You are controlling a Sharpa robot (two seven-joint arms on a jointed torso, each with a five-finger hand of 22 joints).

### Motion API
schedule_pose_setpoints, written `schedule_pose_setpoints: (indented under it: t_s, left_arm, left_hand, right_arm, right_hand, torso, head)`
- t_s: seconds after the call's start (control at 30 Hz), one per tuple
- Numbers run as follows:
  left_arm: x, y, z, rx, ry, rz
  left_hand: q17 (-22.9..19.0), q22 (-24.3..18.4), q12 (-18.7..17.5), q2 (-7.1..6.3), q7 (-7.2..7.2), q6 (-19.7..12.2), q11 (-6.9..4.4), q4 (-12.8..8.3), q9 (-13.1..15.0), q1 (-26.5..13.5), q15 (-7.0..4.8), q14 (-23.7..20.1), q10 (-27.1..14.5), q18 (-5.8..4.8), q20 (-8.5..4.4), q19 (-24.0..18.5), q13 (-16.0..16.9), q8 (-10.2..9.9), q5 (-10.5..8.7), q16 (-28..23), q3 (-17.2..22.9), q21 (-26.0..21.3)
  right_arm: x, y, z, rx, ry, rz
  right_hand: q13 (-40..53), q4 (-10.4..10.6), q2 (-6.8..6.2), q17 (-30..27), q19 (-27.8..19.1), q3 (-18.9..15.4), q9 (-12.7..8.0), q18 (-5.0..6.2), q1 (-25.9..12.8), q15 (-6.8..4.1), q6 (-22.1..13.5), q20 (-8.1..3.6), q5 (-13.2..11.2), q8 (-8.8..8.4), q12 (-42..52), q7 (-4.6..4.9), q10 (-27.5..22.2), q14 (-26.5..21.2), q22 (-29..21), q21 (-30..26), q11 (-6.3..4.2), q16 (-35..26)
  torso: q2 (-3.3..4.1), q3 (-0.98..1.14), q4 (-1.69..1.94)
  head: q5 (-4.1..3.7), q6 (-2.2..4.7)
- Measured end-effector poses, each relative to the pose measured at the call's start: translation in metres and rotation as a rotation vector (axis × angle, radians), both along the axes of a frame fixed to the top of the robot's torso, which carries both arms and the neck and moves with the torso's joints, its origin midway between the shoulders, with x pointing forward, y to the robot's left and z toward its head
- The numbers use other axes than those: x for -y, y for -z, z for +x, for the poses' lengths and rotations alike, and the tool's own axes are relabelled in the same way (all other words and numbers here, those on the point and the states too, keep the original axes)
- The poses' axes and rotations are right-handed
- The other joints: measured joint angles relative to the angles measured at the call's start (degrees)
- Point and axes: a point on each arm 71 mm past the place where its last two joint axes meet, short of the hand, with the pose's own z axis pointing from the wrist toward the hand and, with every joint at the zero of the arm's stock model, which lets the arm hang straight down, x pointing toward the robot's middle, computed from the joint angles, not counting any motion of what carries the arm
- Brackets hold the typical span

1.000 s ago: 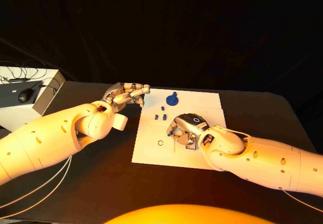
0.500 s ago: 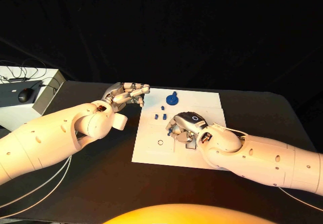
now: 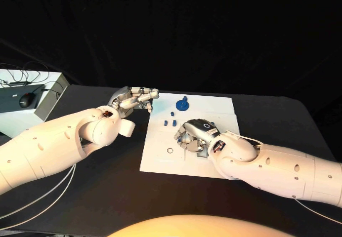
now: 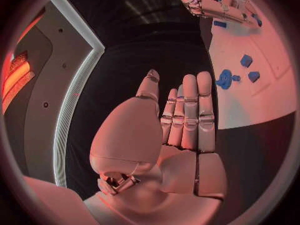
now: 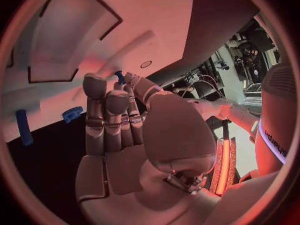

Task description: Assemble the parts on the task board

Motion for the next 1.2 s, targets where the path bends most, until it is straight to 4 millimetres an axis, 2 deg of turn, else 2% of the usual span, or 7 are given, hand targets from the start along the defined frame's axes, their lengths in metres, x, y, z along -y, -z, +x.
schedule_pose_setpoints:
  t_s: [0.43,0.57,0.67,0.73,0.83,1.07,1.2]
  left_arm:
    - [-0.001,0.000,0.000,-0.003,-0.001,0.000]
    - [-0.001,0.000,0.000,-0.004,-0.001,0.000]
    - [-0.001,0.000,0.000,-0.005,0.000,0.000]
    - [-0.001,0.000,0.000,-0.005,0.000,0.000]
    - [-0.001,0.001,0.000,-0.006,0.000,0.000]
    - [-0.002,0.001,0.000,-0.008,-0.001,0.002]
    - [-0.003,0.001,0.000,-0.008,-0.002,0.003]
  left_hand:
    - [0.00,-0.01,0.00,0.00,0.00,0.00,0.00,0.00,0.00,0.00,0.00,0.00,0.00,-0.04,0.00,0.00,0.00,0.00,0.00,0.00,0.00,0.00]
    - [-0.01,-0.01,0.00,0.00,0.00,0.00,0.22,0.00,0.00,0.00,0.00,0.00,-0.22,-0.05,0.00,0.00,0.00,0.00,0.00,0.00,0.00,0.00]
    - [-0.01,-0.01,0.00,0.00,0.00,0.00,0.22,0.00,0.00,0.00,0.00,0.00,-0.22,-0.05,0.00,0.00,0.00,0.00,0.00,0.00,0.00,0.00]
    - [-0.01,-0.01,0.00,0.00,0.00,0.00,0.22,0.00,0.00,0.00,0.00,0.00,-0.22,-0.05,0.00,0.00,0.00,0.00,0.00,0.00,0.00,0.00]
    - [-0.01,-0.01,0.00,0.00,0.00,0.00,0.22,0.00,0.00,0.00,0.00,0.00,-0.22,-0.06,0.00,0.00,0.00,0.00,0.00,0.00,0.00,0.00]
    - [-0.01,-0.01,0.00,0.00,0.21,-0.20,0.22,0.00,0.00,0.00,0.00,0.00,-0.62,-0.12,0.00,0.00,0.00,0.00,0.00,0.00,0.00,0.00]
    - [-0.01,-0.02,0.00,0.00,0.21,-0.20,0.22,0.00,0.00,0.00,0.00,0.00,-0.62,0.00,-0.01,-0.01,0.00,0.00,0.00,0.00,0.00,0.00]
  right_arm:
    - [0.003,0.001,-0.001,0.002,0.005,0.004]
    - [0.005,0.002,0.000,0.006,0.013,0.007]
    - [0.008,0.001,0.001,0.014,0.020,0.015]
    - [0.008,0.000,0.001,0.019,0.022,0.023]
    - [0.009,-0.001,0.000,0.026,0.023,0.041]
    - [0.025,-0.011,-0.004,0.023,0.045,0.085]
    - [0.046,-0.027,0.002,0.012,0.089,0.115]
  right_hand:
    - [0.18,-0.46,0.59,-0.17,-0.17,-0.92,-0.21,0.01,0.59,-0.01,-0.23,-0.17,0.06,0.00,0.25,0.50,-0.19,-0.01,-0.30,0.14,0.15,0.23]
    - [0.39,-0.46,-0.39,-0.71,-0.17,-0.92,-0.31,0.28,0.11,0.72,-2.45,-0.17,0.27,0.00,0.63,1.34,-5.96,-0.76,-1.91,-3.56,1.59,-0.23]
    - [0.17,0.07,-1.50,-1.25,0.34,-3.34,-0.31,0.29,0.39,1.17,-4.62,0.36,-1.06,0.00,0.52,0.55,-10.80,-0.33,-3.32,-6.02,2.70,-0.66]
    - [0.17,0.99,-2.16,-1.63,0.24,-6.05,-0.31,0.29,1.05,1.69,-6.29,0.89,-1.89,0.00,0.52,0.24,-13.40,-0.42,-4.63,-8.18,3.11,-1.02]
    - [0.17,6.00,-3.49,-2.50,0.34,-10.90,-0.30,0.30,4.15,1.99,-7.65,1.38,-2.31,0.00,0.52,-0.18,-15.56,-0.52,-7.13,-9.81,3.76,-1.33]
    - [0.09,8.57,-3.85,-2.80,0.34,-12.92,-0.30,0.30,5.31,1.99,-7.65,1.38,-2.27,0.00,0.52,-0.18,-13.19,-0.52,-8.22,-7.11,2.96,-0.35]
    - [0.17,6.87,-1.57,-2.54,0.02,-11.82,-0.30,0.66,5.00,1.23,-6.16,1.05,0.03,0.00,1.47,1.27,-5.02,-0.11,-7.19,-3.98,1.37,0.41]
  torso:
    - [0.00,0.02,0.01]
    - [0.01,0.02,-0.01]
    - [0.01,0.02,0.00]
    - [0.01,0.02,0.01]
    - [0.01,0.02,0.03]
    - [-0.01,-0.04,0.02]
    - [-0.05,-0.05,-0.03]
  head:
    - [-0.08,0.04]
    - [-0.13,0.10]
    - [-0.13,0.12]
    - [-0.15,0.13]
    - [-0.20,0.18]
    - [-0.49,0.44]
    - [-0.57,0.64]
